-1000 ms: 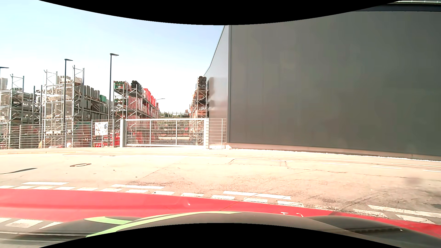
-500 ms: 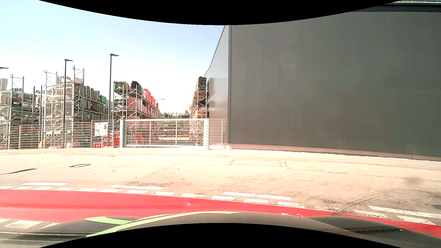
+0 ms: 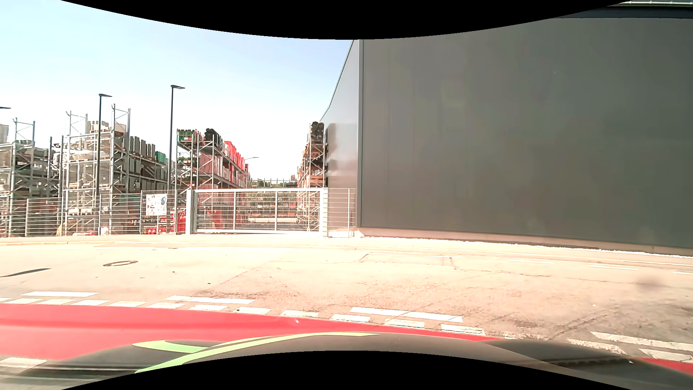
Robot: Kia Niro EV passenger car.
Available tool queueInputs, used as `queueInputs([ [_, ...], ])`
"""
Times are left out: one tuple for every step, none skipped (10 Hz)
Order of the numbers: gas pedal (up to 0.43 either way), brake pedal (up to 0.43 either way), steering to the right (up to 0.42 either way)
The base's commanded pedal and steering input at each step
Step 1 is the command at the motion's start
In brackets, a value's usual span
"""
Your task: Follow the waypoints while adhering to traffic rules and regulations
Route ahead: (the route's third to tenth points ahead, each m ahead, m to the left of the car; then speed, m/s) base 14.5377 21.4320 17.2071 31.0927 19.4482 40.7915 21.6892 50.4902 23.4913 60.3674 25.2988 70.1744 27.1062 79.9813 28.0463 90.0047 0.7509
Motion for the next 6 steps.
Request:
queueInputs([
  [0.000, 0.061, -0.025],
  [0.000, 0.079, -0.027],
  [0.000, 0.104, -0.032],
  [0.000, 0.116, -0.042],
  [0.000, 0.128, -0.051],
  [0.000, 0.085, -0.066],
])
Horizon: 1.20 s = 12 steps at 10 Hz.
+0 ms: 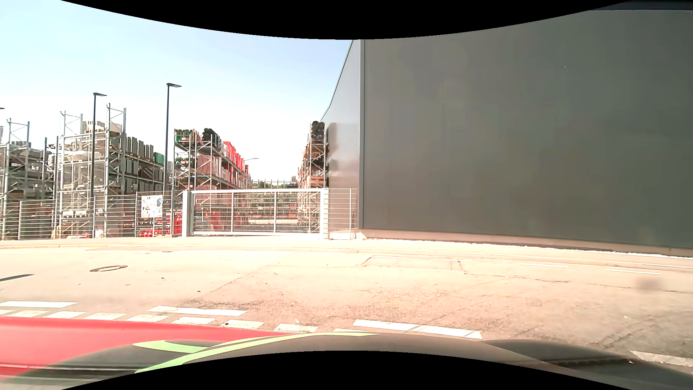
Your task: Follow the waypoints while adhering to traffic rules and regulations
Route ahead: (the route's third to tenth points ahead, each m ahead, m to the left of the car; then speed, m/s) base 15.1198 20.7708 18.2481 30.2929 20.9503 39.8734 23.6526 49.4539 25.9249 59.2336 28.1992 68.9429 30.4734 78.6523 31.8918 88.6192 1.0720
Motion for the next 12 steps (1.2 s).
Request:
queueInputs([
  [0.000, 0.000, -0.081],
  [0.000, 0.000, -0.094],
  [0.000, 0.000, -0.112],
  [0.000, 0.000, -0.126],
  [0.000, 0.000, -0.139],
  [0.000, 0.000, -0.151],
  [0.118, 0.000, -0.163],
  [0.118, 0.000, -0.181],
  [0.118, 0.000, -0.194],
  [0.118, 0.000, -0.211],
  [0.118, 0.000, -0.232],
  [0.118, 0.000, -0.254],
])
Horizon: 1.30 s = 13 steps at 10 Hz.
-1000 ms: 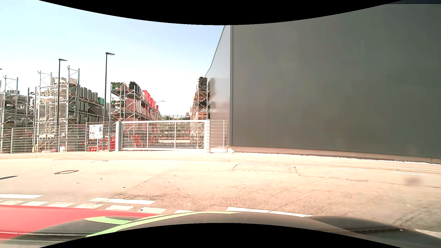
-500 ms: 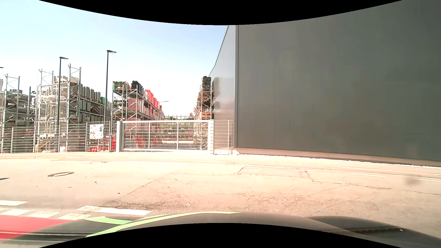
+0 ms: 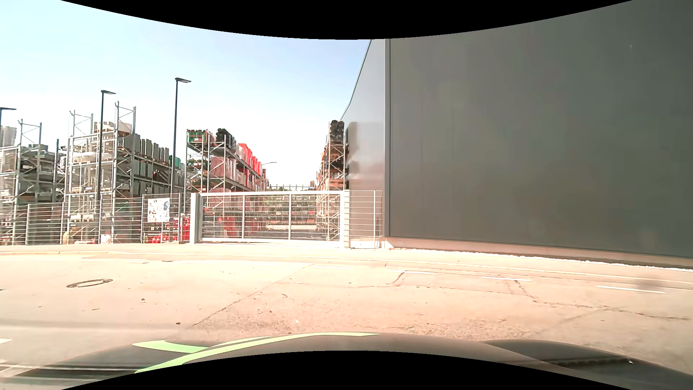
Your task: Follow the waypoints while adhering to traffic rules and regulations
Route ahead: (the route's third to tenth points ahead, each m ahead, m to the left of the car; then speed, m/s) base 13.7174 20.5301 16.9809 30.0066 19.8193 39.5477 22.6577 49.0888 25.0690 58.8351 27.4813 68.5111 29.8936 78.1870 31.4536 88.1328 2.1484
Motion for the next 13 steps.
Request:
queueInputs([
  [0.130, 0.000, -0.273],
  [0.157, 0.000, -0.294],
  [0.169, 0.000, -0.308],
  [0.177, 0.000, -0.319],
  [0.220, 0.000, -0.335],
  [0.228, 0.000, -0.354],
  [0.228, 0.000, -0.368],
  [0.228, 0.000, -0.381],
  [0.228, 0.000, -0.394],
  [0.228, 0.000, -0.402],
  [0.228, 0.000, -0.409],
  [0.228, 0.000, -0.414],
  [0.228, 0.000, -0.421],
])
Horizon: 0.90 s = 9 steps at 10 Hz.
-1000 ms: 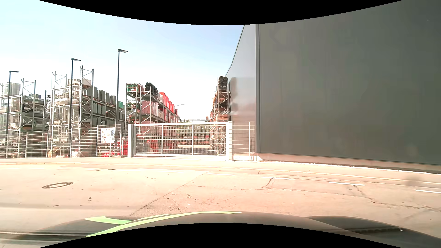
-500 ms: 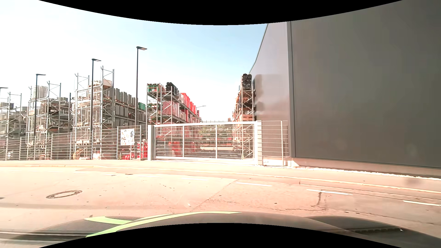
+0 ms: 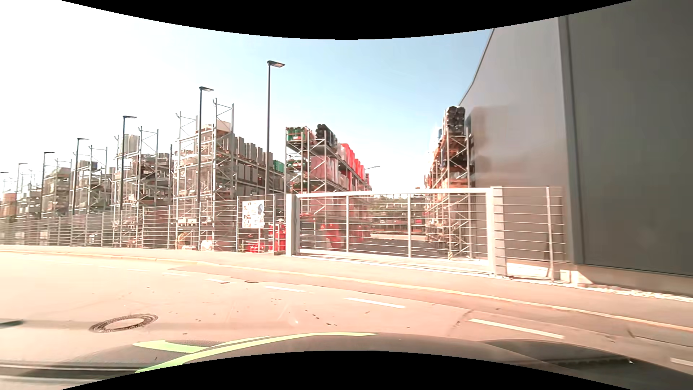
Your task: Follow the waypoints while adhering to traffic rules and regulations
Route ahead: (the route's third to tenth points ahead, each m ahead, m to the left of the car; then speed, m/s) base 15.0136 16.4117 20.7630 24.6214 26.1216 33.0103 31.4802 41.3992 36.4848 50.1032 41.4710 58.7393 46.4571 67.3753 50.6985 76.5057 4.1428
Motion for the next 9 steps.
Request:
queueInputs([
  [0.228, 0.000, -0.425],
  [0.228, 0.000, -0.429],
  [0.228, 0.000, -0.431],
  [0.228, 0.000, -0.433],
  [0.228, 0.000, -0.433],
  [0.228, 0.000, -0.429],
  [0.228, 0.000, -0.424],
  [0.228, 0.000, -0.420],
  [0.228, 0.000, -0.411],
])
